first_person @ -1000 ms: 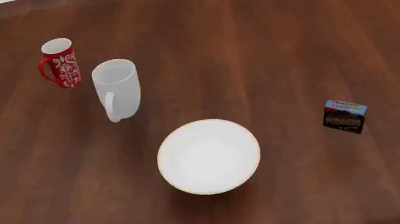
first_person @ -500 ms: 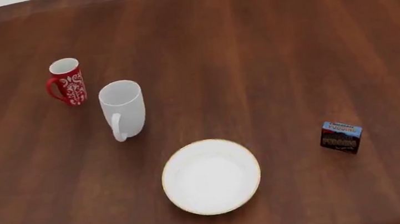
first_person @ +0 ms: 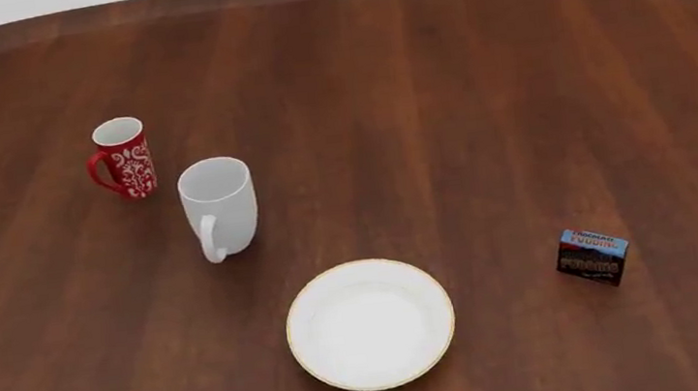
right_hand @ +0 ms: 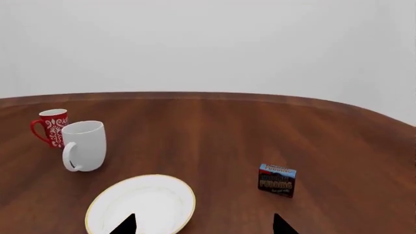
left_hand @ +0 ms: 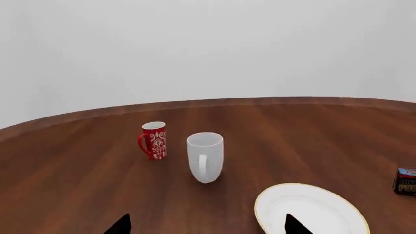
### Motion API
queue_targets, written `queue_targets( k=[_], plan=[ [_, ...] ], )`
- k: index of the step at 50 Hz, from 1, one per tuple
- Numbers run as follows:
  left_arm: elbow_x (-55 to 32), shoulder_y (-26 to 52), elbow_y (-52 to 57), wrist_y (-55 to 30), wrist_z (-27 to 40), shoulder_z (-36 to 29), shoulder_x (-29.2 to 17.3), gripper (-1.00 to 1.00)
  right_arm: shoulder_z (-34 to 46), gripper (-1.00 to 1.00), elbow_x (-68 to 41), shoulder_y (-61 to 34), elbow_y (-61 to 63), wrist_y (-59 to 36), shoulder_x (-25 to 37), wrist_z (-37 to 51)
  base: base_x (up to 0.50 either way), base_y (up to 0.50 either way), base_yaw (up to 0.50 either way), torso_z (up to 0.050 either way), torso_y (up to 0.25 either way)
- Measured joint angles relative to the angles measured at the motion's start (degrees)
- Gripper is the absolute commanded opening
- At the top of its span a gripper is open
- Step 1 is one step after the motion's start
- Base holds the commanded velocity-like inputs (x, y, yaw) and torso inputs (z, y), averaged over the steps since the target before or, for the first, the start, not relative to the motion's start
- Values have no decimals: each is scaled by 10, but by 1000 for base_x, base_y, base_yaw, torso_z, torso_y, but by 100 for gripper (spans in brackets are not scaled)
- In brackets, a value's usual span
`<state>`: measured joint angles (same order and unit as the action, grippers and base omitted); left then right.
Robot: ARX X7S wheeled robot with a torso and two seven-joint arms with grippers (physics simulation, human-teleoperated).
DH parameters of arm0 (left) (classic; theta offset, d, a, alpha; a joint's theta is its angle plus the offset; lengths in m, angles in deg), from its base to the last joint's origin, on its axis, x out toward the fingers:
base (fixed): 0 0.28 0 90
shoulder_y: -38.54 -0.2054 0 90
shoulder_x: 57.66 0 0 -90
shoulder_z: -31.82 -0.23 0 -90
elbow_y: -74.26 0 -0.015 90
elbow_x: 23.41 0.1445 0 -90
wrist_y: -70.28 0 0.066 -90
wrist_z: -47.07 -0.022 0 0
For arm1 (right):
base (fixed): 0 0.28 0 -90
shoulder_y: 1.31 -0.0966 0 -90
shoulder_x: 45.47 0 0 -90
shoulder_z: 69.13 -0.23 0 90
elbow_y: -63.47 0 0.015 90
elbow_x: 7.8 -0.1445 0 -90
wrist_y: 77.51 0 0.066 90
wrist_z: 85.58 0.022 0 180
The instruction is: Put the white mug on the plate.
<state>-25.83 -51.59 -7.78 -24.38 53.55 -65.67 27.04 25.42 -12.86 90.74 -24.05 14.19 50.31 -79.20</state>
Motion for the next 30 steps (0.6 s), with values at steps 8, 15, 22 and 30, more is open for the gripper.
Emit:
queue_targets(
  k=[8,15,22,30],
  plan=[
    [-4,2,10,-7,4,-8,-7,100,5,100,-5,-2,-1,2,5,5,0,0,0,50,44],
    [-7,12,26,-31,4,-11,-17,100,8,100,-7,-14,19,-19,17,7,0,0,0,0,0],
    [-13,28,46,-59,3,-8,-30,100,12,100,0,-30,53,-51,36,8,0,0,0,0,0],
    [-19,44,64,-79,3,-3,-43,100,18,100,9,-50,91,-89,58,6,0,0,0,0,0]
  ],
)
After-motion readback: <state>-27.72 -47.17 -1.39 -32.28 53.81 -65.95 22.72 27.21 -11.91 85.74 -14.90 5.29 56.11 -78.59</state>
